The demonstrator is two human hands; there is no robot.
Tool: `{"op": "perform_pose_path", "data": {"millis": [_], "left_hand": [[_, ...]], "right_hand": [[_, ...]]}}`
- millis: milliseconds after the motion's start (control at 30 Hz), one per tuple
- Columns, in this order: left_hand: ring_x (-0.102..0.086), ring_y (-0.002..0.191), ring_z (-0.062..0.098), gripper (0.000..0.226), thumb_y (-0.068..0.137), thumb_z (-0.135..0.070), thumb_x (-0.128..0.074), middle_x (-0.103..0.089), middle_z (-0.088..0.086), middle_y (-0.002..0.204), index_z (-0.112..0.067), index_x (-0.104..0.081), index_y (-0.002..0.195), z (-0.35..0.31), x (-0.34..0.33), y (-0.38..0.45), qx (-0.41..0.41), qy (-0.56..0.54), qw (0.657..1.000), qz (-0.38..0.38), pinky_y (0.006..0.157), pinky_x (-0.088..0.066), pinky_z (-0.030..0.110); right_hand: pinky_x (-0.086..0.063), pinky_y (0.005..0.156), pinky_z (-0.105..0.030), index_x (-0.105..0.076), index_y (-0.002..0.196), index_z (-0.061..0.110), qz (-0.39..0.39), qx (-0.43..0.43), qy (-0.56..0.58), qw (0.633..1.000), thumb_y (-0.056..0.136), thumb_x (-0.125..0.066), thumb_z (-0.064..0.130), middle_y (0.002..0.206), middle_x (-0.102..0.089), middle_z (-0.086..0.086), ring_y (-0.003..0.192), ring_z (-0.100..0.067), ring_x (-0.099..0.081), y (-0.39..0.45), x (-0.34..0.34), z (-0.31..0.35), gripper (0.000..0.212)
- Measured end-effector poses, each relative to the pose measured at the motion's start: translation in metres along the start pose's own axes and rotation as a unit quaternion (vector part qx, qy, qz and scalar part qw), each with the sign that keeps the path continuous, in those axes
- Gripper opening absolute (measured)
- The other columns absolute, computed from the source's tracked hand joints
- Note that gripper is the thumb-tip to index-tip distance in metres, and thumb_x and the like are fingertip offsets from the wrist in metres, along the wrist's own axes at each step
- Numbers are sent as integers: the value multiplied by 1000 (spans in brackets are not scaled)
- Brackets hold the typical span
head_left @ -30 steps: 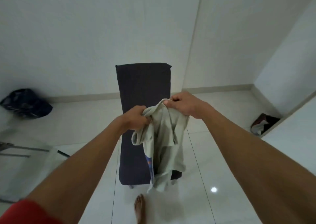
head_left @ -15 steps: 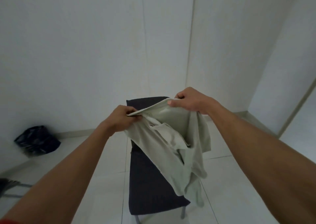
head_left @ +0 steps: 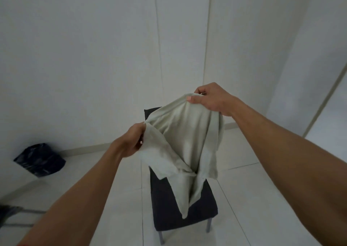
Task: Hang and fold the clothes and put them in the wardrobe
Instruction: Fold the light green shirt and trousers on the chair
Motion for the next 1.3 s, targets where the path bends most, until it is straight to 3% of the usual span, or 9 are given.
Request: {"op": "perform_pose_path", "data": {"millis": [300, 500, 600, 667, 767, 900, 1033, 1167, 1300], "left_hand": [[-64, 85, 32, 34, 95, -27, -40, -68, 14, 95, -6, -66, 103, 40, 8, -7, 97, -40, 992, -68, 79, -54, 42], [-51, 58, 22, 27, 87, -33, -51, -59, 9, 74, -7, -58, 88, 79, 0, -19, 173, -153, 962, -145, 56, -46, 32], [-65, 75, 29, 57, 86, -60, -52, -71, 11, 87, -5, -65, 90, 78, 3, -28, 116, -198, 965, -127, 71, -51, 36], [-69, 75, 23, 71, 68, -73, -70, -74, 6, 82, -3, -73, 85, 65, 13, -36, 26, -68, 995, -65, 71, -54, 34], [-47, 56, 15, 55, 64, -48, -88, -48, 4, 58, -1, -62, 57, 47, 36, -44, -61, 176, 981, -58, 56, -37, 30], [-43, 60, 14, 39, 74, -41, -84, -47, 2, 57, -7, -70, 63, 23, 57, -61, -130, 202, 953, -184, 59, -33, 28], [-55, 62, 16, 29, 69, -43, -87, -68, 16, 68, -16, -77, 69, 15, 45, -83, -130, 272, 935, -187, 63, -42, 29], [-55, 62, 14, 25, 69, -39, -88, -70, 18, 73, -16, -78, 73, 22, 23, -106, -147, 261, 928, -220, 63, -41, 29], [-52, 60, 16, 28, 70, -43, -85, -63, 9, 60, -17, -77, 70, 44, 0, -126, -87, 381, 905, -168, 58, -38, 28]], "right_hand": [[-34, 59, -24, -70, 76, 15, -24, -32, 11, 999, 82, -80, 40, 64, -51, 6, 57, -7, -42, -14, -30, 15, 27], [-34, 55, -21, -70, 83, 9, -45, -36, -20, 998, 84, -78, 40, 68, -50, 3, 54, -7, -41, -29, -31, 20, 32], [-35, 52, -19, -70, 82, 11, -64, -27, -62, 996, 86, -76, 40, 67, -53, 2, 51, -5, -43, -41, -14, 10, 30], [-35, 54, -23, -71, 84, 9, -77, -25, -83, 993, 85, -76, 41, 66, -53, 1, 53, -8, -42, -47, -1, 1, 33], [-38, 59, -25, -73, 83, 12, -66, -14, -131, 989, 81, -79, 46, 69, -58, -6, 61, -12, -48, -60, 26, -8, 35], [-47, 71, -28, -78, 83, 17, 41, -31, -175, 983, 71, -84, 53, 85, -71, -9, 74, -14, -60, -84, 53, -16, 38], [-44, 64, -31, -73, 73, 16, 151, -81, -303, 938, 76, -77, 60, 74, -65, -5, 67, -17, -55, -107, 61, -46, 45], [-38, 60, -31, -70, 78, 8, 52, -31, -234, 970, 84, -72, 54, 72, -60, -6, 68, -19, -52, -118, 62, -84, 46], [-35, 59, -31, -60, 70, 7, 119, -13, -274, 954, 87, -68, 54, 65, -51, -4, 64, -21, -48, -140, 53, -116, 51]]}}
Point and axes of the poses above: each hand's wrist, its own y-axis towards the middle knuckle, its own x-axis out of the back of the hand, z = x × y, the point moved 2 cm from there along y, towards the middle knuckle
